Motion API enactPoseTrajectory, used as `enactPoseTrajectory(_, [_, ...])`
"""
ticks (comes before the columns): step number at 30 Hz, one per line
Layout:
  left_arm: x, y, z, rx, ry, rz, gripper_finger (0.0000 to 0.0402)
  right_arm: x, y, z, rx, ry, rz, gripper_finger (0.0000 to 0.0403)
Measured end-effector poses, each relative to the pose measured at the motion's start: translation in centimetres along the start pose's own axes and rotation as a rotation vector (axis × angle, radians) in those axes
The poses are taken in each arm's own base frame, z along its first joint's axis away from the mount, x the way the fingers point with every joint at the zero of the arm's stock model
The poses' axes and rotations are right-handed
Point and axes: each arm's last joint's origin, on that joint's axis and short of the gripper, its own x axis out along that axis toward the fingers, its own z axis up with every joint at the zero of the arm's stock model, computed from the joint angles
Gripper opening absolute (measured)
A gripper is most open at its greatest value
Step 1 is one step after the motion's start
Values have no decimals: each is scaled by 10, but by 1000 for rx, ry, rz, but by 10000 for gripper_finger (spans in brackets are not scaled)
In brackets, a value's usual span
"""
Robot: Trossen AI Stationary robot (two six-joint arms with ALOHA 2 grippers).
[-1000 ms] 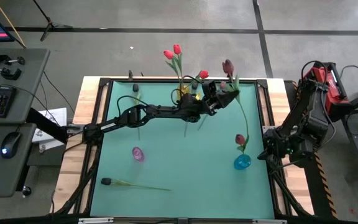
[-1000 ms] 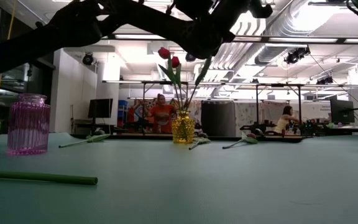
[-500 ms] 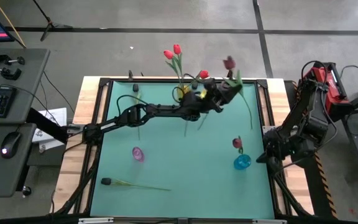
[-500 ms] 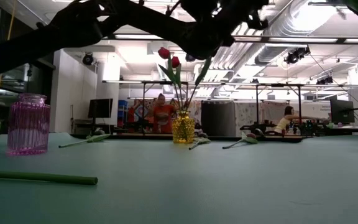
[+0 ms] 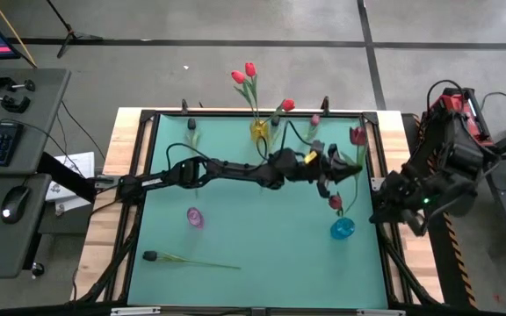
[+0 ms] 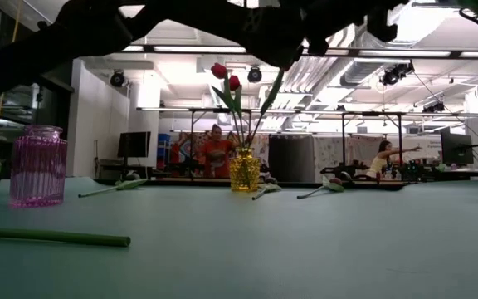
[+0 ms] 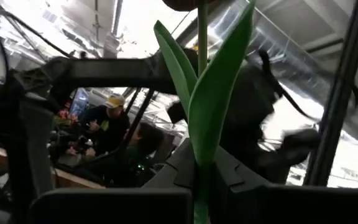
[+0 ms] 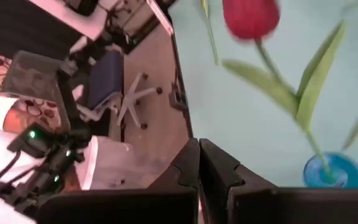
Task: Sort flowers into vase by color
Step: Put the left dark red tulip into the blue vase
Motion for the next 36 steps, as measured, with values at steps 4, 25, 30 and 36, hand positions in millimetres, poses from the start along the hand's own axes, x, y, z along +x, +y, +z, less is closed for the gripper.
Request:
enactPoseTrajectory(4, [2,-11,-10,10,12,30,0,-10,2,8,-26,-55,-6,0])
enactPoseTrajectory(25, [4,-37,-32,57,3,189,0,-15,4,12,-70,-64,2,0])
enactPoseTrajectory(30, [-1,-34,-44,35,-56,253,0,-15,4,12,-78,-63,2,0])
enactPoseTrajectory(36, [-8,-22,-59,-41,-53,277,0,-15,4,12,-79,-63,1,0])
